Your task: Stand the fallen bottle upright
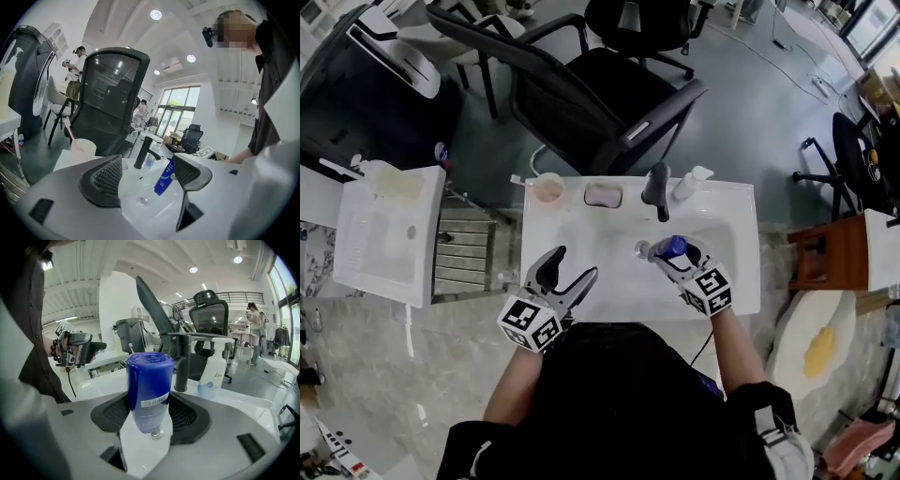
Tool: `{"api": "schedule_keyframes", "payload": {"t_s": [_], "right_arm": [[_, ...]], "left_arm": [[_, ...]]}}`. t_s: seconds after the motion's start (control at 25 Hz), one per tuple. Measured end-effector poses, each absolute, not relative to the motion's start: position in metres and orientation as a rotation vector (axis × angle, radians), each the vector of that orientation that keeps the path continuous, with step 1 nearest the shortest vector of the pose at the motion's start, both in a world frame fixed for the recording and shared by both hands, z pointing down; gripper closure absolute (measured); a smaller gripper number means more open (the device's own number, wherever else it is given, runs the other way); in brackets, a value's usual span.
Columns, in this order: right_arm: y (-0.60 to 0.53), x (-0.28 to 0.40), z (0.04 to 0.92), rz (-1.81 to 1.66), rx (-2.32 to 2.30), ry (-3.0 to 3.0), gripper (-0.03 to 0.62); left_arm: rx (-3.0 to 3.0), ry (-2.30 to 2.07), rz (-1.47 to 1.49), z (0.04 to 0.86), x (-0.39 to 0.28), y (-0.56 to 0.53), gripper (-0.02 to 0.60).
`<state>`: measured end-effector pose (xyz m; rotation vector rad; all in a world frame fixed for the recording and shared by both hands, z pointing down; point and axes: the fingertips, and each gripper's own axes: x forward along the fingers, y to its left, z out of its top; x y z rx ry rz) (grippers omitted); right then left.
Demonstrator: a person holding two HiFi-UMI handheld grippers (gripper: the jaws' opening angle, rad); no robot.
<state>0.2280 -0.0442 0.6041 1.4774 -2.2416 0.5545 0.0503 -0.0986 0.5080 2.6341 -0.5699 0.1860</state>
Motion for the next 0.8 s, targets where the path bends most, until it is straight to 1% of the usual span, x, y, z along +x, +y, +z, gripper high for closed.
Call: {"api": "schedule_keyframes", "payload": {"t_s": [0.36, 0.8], "right_arm": [[-0.047, 0.314, 0.582, 0.463, 1.684, -2.121, 0.326], [-0.076, 0.406, 0.572, 0.399, 1.885, -2.004, 0.326]], "left_arm": [[2.662, -0.502, 0.194, 0.505, 0.078, -0.099, 0.224], [2.658, -0.545, 0.205, 0.506, 0.099, -0.101, 0.224]]}}
